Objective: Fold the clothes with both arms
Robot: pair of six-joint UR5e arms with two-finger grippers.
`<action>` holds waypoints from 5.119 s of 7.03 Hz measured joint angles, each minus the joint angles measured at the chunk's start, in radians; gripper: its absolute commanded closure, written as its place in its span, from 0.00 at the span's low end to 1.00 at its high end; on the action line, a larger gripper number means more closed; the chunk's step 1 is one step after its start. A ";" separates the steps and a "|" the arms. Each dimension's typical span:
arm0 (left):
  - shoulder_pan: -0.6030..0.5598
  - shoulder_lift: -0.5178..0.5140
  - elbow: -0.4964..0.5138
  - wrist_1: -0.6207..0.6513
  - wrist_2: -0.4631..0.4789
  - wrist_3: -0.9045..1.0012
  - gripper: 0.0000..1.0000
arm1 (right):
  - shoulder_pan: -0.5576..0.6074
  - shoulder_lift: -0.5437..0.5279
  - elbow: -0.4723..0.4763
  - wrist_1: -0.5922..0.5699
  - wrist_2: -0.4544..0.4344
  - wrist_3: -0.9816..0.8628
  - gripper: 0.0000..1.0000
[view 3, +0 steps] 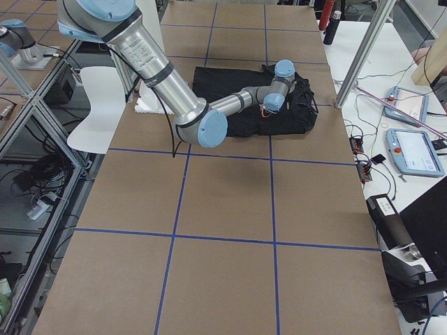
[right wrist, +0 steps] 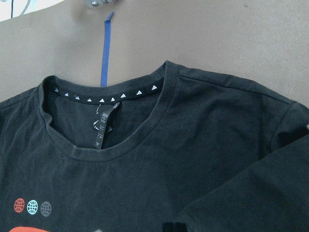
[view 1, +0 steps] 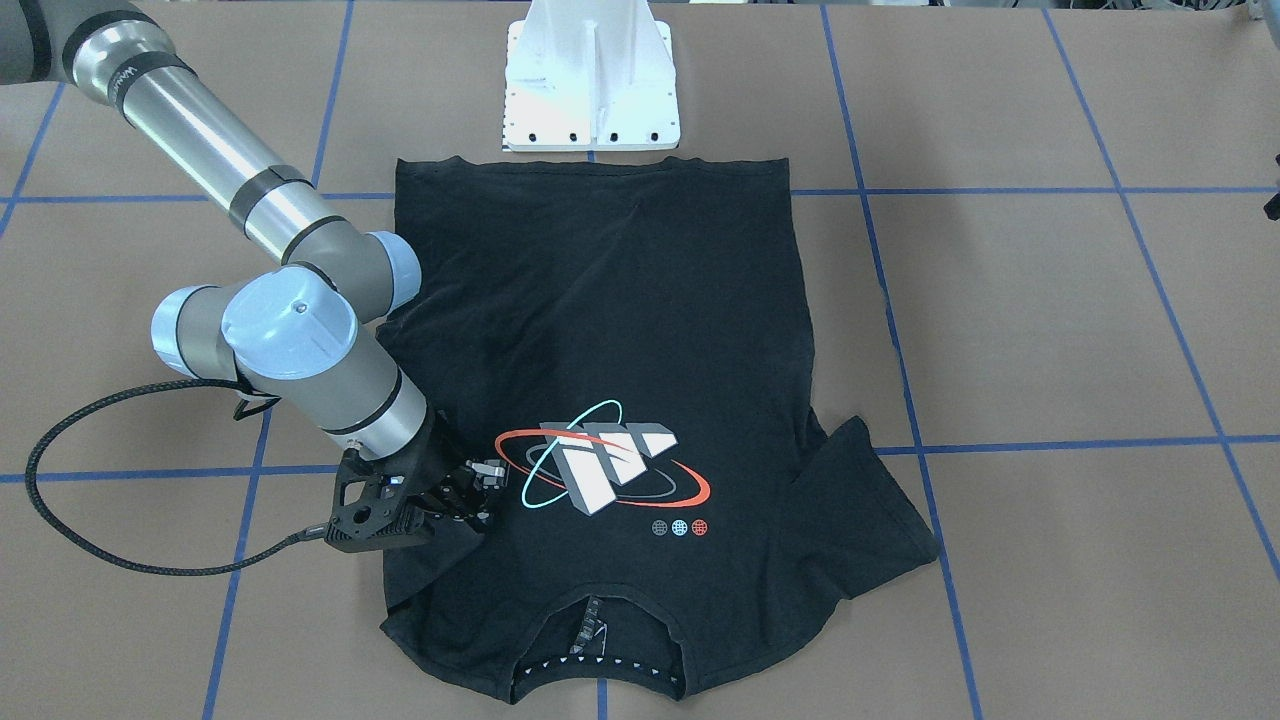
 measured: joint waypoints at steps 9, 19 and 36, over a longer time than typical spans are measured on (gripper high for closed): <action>0.377 -0.575 0.534 -0.316 0.096 -0.573 0.11 | -0.067 -0.386 0.578 -0.112 -0.008 0.118 0.00; 0.522 -0.789 0.985 -0.684 0.266 -0.876 0.52 | -0.074 -0.472 0.647 -0.112 -0.018 0.108 0.01; 0.502 -0.722 0.732 -0.636 0.215 -1.074 1.00 | -0.104 -0.462 0.628 -0.108 -0.045 0.102 0.01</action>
